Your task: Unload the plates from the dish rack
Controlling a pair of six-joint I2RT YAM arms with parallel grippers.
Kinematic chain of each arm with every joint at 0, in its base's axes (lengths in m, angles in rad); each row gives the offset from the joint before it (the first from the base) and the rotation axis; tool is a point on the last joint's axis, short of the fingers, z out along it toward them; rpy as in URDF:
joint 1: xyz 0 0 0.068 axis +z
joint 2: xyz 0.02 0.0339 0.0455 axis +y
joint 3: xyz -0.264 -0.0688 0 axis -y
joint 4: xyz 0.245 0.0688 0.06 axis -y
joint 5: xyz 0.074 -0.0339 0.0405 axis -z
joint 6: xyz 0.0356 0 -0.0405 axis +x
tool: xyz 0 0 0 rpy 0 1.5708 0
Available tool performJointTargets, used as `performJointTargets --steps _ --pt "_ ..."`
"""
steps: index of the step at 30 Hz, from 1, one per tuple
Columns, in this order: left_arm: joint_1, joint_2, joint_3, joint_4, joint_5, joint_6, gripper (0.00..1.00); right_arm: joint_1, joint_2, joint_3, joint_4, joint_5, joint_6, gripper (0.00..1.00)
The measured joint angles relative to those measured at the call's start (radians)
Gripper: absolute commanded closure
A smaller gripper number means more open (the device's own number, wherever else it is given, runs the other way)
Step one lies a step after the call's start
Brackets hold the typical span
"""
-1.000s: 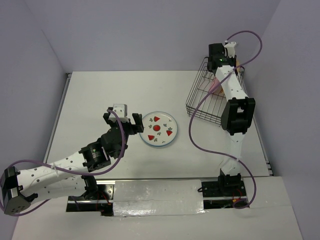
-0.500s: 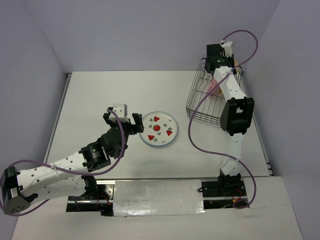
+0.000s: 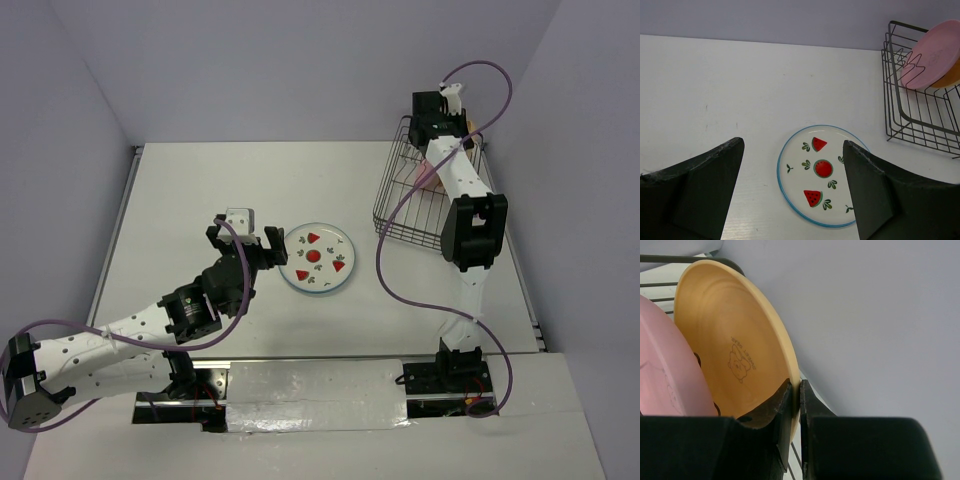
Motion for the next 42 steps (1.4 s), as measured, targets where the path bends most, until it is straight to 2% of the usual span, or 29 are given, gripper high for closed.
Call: performJointTargets --steps 17,31,42 --pt "0.000 0.003 0.000 0.000 0.000 0.000 0.08 0.000 -0.046 -0.031 -0.013 -0.105 0.061 1.00" --pt "0.000 0.008 0.000 0.000 0.001 0.000 0.08 -0.004 -0.048 -0.032 -0.017 -0.016 0.024 1.00" --pt "0.000 0.011 0.000 0.000 0.001 0.000 0.08 -0.004 -0.076 -0.090 0.045 -0.080 0.011 1.00"
